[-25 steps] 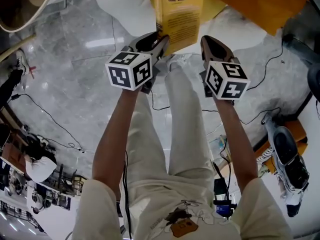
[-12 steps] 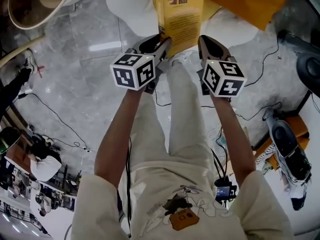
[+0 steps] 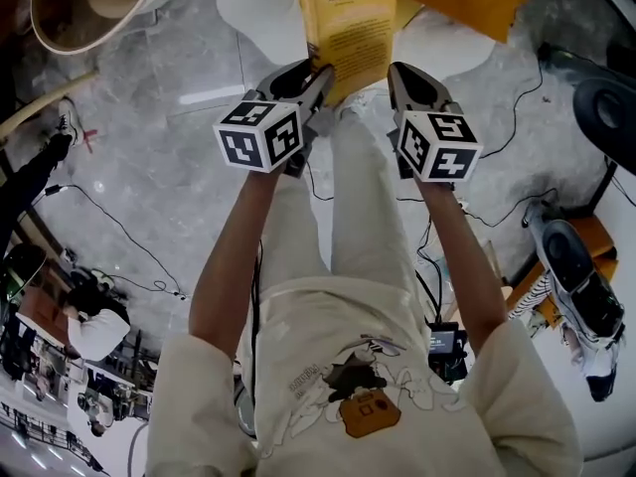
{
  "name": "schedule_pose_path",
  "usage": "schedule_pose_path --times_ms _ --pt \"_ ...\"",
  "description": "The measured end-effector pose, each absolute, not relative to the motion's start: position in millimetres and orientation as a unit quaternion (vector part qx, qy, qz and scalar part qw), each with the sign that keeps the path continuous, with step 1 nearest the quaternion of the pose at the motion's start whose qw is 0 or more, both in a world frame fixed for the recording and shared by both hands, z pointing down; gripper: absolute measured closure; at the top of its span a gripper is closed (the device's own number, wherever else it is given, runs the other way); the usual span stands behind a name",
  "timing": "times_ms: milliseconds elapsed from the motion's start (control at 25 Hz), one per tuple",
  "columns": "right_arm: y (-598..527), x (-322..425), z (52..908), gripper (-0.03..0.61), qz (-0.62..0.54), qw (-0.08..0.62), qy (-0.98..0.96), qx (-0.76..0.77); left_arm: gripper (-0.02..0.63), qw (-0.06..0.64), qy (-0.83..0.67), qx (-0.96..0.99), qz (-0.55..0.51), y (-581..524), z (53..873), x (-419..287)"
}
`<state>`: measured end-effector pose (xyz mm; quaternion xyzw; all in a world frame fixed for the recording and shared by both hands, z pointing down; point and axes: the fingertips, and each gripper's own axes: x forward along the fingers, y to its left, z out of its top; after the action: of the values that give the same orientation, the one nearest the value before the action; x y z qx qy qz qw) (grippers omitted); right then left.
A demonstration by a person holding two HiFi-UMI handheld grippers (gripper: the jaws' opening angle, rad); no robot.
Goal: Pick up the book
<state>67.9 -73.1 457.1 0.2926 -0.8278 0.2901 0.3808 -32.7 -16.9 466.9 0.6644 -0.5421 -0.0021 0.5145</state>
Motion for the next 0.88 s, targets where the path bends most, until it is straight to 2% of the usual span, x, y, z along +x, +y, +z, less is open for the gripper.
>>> schedule_pose_path --times_ms 880 --pt "-47.7 67.6 299.5 0.557 0.247 0.320 -0.868 0.288 0.474 0.463 -0.556 0.690 -0.013 20.9 313.9 -34.4"
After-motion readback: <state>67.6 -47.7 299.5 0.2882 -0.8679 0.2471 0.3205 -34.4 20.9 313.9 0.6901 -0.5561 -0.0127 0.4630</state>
